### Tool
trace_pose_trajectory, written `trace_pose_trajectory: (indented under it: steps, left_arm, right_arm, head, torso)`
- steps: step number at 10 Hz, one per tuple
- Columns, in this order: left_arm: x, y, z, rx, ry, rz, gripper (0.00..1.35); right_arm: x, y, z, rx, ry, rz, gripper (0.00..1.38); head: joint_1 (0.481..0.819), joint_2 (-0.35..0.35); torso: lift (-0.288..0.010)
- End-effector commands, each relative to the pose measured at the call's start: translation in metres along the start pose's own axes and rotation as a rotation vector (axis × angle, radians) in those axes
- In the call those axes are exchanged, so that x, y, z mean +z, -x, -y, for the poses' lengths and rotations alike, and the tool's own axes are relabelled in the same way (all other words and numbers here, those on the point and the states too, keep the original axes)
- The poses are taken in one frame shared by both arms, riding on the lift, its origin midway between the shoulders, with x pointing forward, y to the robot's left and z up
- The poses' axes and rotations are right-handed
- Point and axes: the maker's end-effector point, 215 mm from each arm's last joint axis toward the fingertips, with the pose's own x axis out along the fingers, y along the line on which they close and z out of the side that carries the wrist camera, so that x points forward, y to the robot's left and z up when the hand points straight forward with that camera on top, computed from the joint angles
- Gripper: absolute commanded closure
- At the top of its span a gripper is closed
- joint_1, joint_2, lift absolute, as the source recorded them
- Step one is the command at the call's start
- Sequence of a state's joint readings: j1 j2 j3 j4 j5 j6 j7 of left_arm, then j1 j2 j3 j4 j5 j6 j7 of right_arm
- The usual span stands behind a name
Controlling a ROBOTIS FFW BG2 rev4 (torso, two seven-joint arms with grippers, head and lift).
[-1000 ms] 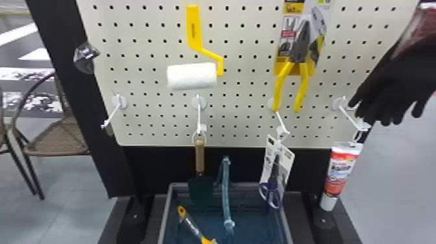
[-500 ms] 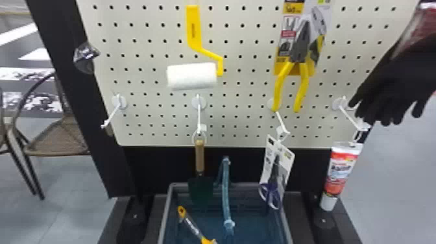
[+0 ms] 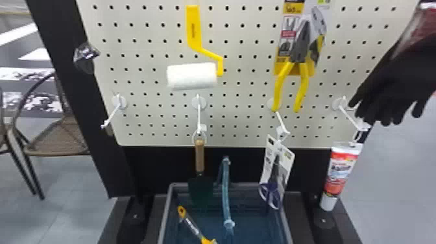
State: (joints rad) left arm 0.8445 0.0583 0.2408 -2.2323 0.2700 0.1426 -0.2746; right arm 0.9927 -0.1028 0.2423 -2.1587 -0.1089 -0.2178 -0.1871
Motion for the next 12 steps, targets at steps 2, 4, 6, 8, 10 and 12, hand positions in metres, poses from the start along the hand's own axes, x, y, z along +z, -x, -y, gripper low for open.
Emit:
trace_pose_trajectory:
  steps: [2,4,6,8,10,12]
  left_arm:
    - [0.0,0.0,0.0,0.0,0.0,0.0,0.0]
    - [0.0,0.0,0.0,0.0,0.0,0.0,0.0]
    - [0.0,0.0,0.0,0.0,0.0,0.0,0.0]
    - [0.0,0.0,0.0,0.0,0.0,0.0,0.0]
    - [0.0,0.0,0.0,0.0,0.0,0.0,0.0]
    - [0.0,0.0,0.0,0.0,0.0,0.0,0.0]
  right_arm:
    - [0.0,0.0,0.0,0.0,0.0,0.0,0.0]
    - [0.0,0.0,0.0,0.0,0.0,0.0,0.0]
    - [0.0,0.0,0.0,0.0,0.0,0.0,0.0]
    - [0.0,0.0,0.0,0.0,0.0,0.0,0.0]
    - [0.0,0.0,0.0,0.0,0.0,0.0,0.0]
    - [0.0,0.0,0.0,0.0,0.0,0.0,0.0]
  head:
    - [0.549,0.0]
    - [0.549,0.0]
    - [0.549,0.0]
    - [0.549,0.0]
    - [0.549,0.0]
    - [0.549,0.0]
  torso:
    - [-0.1]
    - [-0.1]
    - [-0.1]
    - [-0.1]
    - [-0.1]
    - [-0.1]
